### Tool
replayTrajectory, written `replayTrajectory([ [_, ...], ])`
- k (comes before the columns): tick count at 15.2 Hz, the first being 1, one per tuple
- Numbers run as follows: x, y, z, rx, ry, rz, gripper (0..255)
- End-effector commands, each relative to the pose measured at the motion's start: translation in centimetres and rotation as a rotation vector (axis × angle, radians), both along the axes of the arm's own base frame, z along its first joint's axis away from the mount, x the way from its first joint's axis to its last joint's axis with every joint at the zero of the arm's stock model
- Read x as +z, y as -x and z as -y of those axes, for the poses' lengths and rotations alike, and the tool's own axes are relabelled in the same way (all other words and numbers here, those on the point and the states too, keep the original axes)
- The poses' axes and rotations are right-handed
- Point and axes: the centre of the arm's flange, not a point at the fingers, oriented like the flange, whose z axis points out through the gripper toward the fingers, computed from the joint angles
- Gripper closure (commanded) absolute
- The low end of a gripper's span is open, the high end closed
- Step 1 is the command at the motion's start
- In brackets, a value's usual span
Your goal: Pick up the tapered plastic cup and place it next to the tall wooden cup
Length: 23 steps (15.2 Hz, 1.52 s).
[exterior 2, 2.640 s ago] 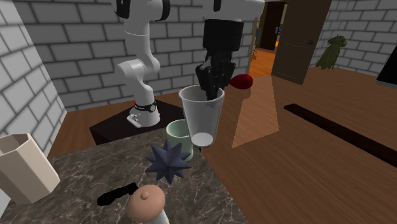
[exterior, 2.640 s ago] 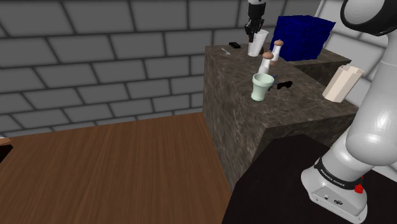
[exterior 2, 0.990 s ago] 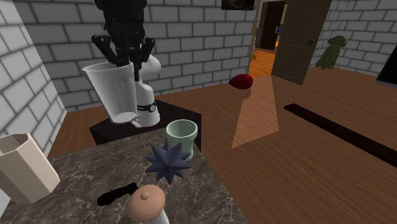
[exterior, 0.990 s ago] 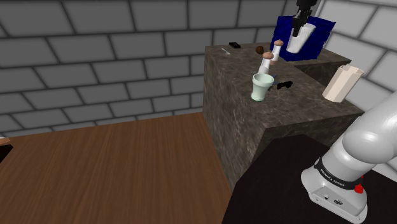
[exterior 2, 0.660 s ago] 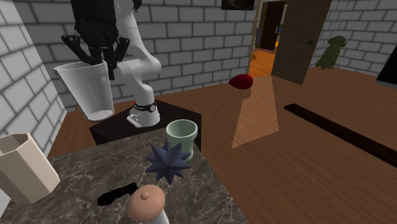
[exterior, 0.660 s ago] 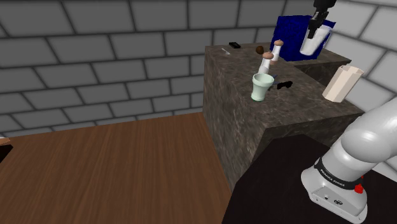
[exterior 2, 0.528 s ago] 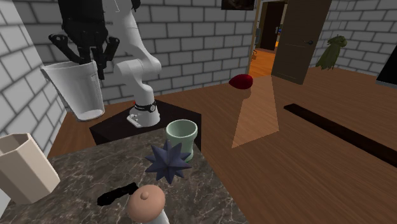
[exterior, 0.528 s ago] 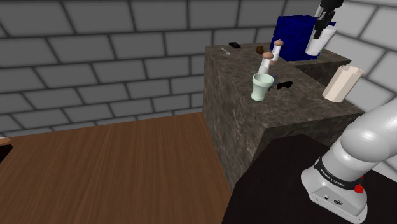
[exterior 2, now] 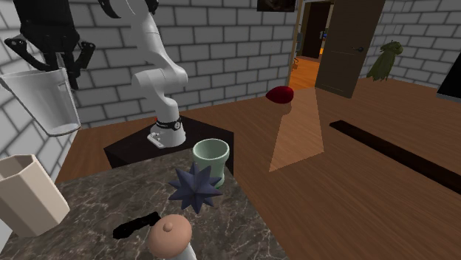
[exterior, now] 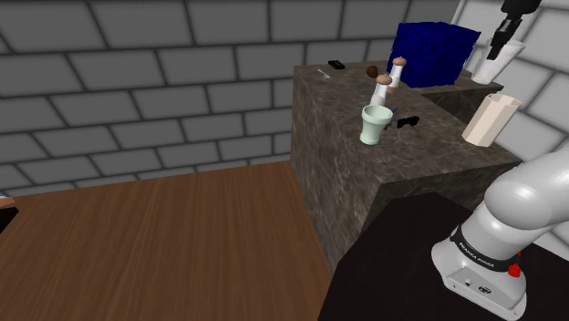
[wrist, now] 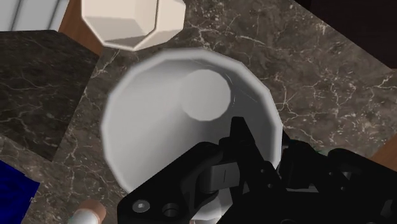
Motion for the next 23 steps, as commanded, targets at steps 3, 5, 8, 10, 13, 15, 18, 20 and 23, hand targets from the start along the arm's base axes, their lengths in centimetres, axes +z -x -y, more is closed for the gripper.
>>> replayTrajectory([
  [3,-1.7,1.4,0.7,0.001,0.0,0.0,255],
  [5,-2.8,1.4,0.7,0.001,0.0,0.0,255],
  [8,-4.4,1.4,0.7,0.001,0.0,0.0,255],
  [10,-5.4,1.4,0.7,0.001,0.0,0.0,255],
  [13,-7.0,1.4,0.7,0.001,0.0,0.0,255],
  [15,-8.1,1.4,0.7,0.001,0.0,0.0,255],
  [18,-9.6,1.4,0.7,0.001,0.0,0.0,255],
  [20,-10.7,1.4,0.7,0.001,0.0,0.0,255],
  [23,-12.3,1.4,0.7,0.001,0.0,0.0,255],
])
